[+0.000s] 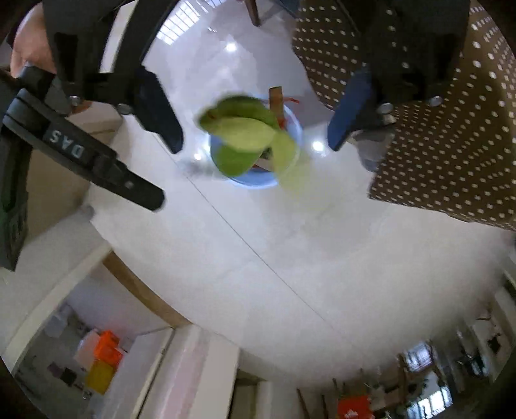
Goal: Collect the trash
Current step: 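Open both grippers over the blue bucket to drop the toy and bottle, then move both open grippers back over the trash pile on the table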
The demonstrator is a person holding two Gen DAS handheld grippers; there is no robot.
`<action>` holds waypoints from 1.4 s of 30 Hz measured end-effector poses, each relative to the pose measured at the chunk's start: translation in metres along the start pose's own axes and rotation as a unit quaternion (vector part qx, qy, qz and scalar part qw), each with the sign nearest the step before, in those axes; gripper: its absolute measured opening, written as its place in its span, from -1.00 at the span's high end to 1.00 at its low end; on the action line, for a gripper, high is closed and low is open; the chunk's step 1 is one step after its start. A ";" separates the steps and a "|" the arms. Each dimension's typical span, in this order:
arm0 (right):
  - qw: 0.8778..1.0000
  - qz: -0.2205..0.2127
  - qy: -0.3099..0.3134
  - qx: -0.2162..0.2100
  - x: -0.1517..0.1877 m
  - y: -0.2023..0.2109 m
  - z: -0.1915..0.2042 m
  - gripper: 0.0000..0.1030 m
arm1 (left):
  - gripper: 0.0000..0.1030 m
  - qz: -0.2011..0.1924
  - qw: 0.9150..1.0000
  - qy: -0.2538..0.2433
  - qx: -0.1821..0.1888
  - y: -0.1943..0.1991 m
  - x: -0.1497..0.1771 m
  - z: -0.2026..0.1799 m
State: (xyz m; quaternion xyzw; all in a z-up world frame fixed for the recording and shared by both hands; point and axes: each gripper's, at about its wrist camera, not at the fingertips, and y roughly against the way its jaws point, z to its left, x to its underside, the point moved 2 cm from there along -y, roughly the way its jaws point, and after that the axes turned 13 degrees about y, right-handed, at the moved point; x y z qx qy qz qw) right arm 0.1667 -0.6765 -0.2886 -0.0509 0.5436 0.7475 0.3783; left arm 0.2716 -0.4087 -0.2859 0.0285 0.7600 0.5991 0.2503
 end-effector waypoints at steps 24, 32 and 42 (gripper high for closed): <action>0.997 -0.060 0.031 0.032 0.009 0.076 0.051 -0.88 | -0.76 -0.094 0.994 0.038 0.030 0.113 0.023 0.037; 0.993 -0.085 0.075 0.016 0.010 0.106 0.114 -0.88 | -0.77 -0.152 0.987 0.048 0.030 0.174 0.038 0.067; 0.985 -0.109 0.131 -0.004 0.022 0.129 0.194 -0.88 | -0.77 -0.232 0.970 0.070 0.006 0.243 0.065 0.122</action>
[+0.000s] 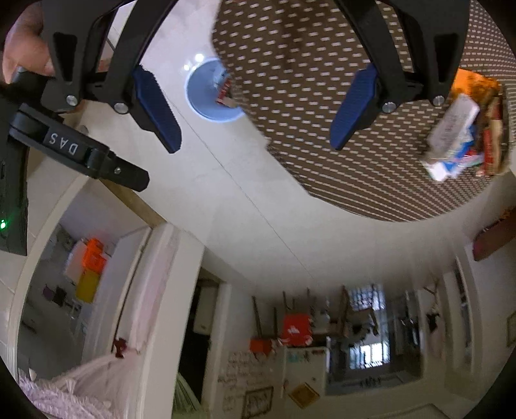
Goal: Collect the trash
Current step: 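Move both open grippers back over the trash pile on the table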
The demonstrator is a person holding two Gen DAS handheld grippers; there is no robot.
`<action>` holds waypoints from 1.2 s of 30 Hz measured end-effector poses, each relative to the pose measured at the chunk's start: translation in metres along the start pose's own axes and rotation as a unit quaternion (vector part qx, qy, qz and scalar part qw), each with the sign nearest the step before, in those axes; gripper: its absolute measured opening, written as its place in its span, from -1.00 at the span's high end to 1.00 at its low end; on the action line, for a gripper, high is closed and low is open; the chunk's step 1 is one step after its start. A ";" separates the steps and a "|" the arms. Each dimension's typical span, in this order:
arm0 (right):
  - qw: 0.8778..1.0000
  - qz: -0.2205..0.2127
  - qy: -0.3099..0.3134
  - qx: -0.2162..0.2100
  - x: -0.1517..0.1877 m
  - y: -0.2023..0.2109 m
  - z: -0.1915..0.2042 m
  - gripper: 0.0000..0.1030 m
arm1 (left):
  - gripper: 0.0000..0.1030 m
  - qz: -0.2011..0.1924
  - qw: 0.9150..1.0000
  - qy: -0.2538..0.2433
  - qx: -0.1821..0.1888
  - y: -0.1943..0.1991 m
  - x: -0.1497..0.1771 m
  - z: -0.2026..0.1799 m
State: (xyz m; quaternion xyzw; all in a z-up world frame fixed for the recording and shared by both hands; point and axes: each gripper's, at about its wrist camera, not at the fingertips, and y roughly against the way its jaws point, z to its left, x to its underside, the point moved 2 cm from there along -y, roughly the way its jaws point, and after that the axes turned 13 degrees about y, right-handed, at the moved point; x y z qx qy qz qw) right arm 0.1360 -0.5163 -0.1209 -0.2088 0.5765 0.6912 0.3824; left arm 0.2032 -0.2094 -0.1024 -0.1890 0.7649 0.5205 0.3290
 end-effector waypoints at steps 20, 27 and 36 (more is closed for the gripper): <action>0.989 0.016 0.118 -0.093 0.003 -0.030 0.167 -0.88 | -0.77 -0.149 0.975 0.095 -0.137 0.105 0.007 0.181; 0.983 0.039 0.140 -0.110 0.020 -0.055 0.210 -0.88 | -0.77 -0.156 0.964 0.109 -0.186 0.117 0.017 0.238; 0.978 0.061 0.157 -0.124 0.027 -0.084 0.255 -0.88 | -0.77 -0.122 0.960 0.084 -0.239 0.088 0.012 0.280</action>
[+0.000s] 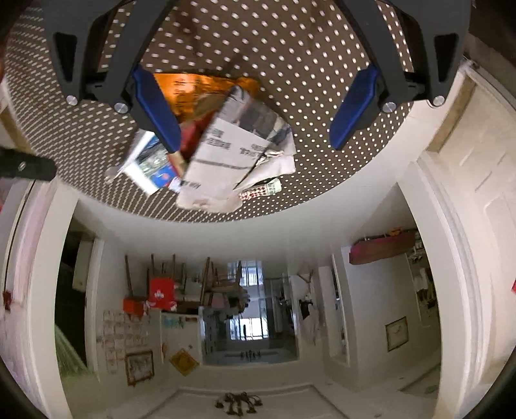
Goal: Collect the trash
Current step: 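Grasp the folded newspaper with the left gripper while the right grasps the wrapped bar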
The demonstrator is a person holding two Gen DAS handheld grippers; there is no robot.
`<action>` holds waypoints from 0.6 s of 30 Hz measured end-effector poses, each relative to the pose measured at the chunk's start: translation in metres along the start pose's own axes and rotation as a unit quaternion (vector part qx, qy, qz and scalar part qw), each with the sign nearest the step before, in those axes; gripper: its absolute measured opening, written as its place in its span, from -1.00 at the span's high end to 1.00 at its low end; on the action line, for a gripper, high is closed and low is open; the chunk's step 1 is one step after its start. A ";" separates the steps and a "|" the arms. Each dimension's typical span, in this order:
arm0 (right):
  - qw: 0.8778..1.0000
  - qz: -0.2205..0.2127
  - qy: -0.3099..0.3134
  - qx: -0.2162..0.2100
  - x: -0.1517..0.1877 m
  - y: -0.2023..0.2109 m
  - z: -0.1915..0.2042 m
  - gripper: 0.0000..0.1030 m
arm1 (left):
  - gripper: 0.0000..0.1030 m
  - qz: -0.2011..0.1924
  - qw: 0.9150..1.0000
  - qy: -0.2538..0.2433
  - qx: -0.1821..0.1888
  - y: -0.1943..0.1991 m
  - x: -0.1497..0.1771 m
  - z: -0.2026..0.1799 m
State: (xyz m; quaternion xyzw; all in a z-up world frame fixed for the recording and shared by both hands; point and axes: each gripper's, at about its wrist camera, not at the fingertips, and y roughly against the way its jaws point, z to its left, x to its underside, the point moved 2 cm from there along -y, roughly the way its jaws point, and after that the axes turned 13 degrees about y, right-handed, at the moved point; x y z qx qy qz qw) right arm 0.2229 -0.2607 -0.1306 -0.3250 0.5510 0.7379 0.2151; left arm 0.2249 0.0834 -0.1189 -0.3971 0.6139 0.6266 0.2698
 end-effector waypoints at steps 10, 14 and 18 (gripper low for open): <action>1.000 0.028 -0.004 -0.008 -0.012 -0.047 0.007 -0.88 | -0.65 0.037 0.999 -0.030 0.020 -0.040 -0.001 -0.007; 0.999 0.045 -0.015 -0.022 -0.018 -0.079 0.015 -0.88 | -0.36 0.055 0.997 -0.018 0.049 -0.049 -0.007 -0.005; 0.998 0.065 -0.010 -0.019 -0.019 -0.105 0.025 -0.73 | 0.31 0.069 0.995 -0.026 0.066 -0.057 -0.006 -0.011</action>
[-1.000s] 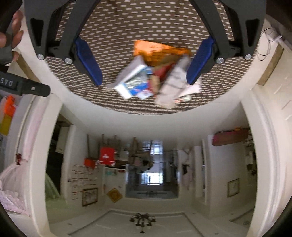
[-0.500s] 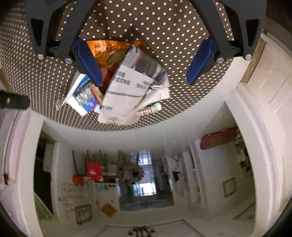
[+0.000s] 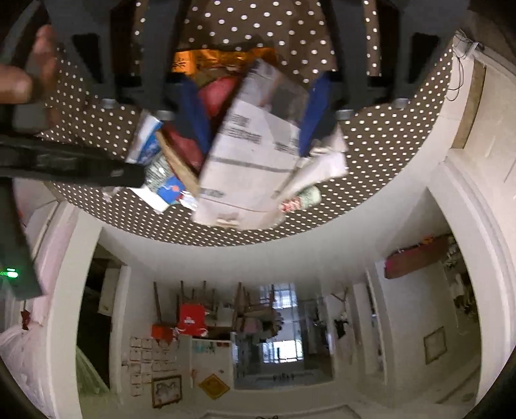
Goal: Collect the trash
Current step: 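Grasp the folded newspaper with the left gripper while the right grasps the wrapped bar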
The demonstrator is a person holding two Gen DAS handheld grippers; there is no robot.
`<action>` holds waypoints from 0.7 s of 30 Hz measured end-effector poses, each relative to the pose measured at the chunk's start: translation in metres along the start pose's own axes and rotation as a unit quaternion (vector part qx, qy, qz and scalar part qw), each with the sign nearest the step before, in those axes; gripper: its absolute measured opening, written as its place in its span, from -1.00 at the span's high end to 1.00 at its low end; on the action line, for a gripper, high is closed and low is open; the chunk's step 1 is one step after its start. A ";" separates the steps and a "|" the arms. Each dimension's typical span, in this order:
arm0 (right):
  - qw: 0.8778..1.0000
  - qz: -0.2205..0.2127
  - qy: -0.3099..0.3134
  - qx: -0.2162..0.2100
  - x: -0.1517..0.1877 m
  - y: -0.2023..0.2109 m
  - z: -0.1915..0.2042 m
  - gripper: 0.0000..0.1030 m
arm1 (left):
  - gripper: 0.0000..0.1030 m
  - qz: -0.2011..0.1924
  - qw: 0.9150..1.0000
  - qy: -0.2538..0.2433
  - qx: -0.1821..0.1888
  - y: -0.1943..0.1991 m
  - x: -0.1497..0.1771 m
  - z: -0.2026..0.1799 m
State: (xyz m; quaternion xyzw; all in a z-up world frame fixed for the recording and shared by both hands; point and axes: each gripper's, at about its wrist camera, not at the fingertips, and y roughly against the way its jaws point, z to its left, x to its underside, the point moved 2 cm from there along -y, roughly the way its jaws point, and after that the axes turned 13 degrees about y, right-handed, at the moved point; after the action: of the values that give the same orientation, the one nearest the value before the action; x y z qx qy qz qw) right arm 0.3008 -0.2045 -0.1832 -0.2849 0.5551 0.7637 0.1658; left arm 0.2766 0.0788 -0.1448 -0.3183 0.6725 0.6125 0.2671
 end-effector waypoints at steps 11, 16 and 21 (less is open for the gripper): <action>1.000 -0.001 0.008 -0.015 0.027 0.029 -0.012 0.26 | 0.76 -0.025 0.998 0.046 0.017 0.017 0.005 0.019; 1.000 0.013 0.013 -0.010 0.048 0.051 -0.026 0.21 | 0.81 -0.042 0.997 0.063 0.024 0.042 0.021 0.026; 0.998 -0.010 0.053 0.030 0.051 0.076 -0.026 -0.31 | 0.85 -0.057 0.995 0.074 0.030 0.071 0.051 0.033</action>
State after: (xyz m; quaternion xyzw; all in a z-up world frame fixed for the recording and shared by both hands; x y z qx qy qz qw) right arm 0.2240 -0.2577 -0.1629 -0.3254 0.5830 0.7287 0.1523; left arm 0.1887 0.1098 -0.1395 -0.3923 0.6891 0.5507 0.2606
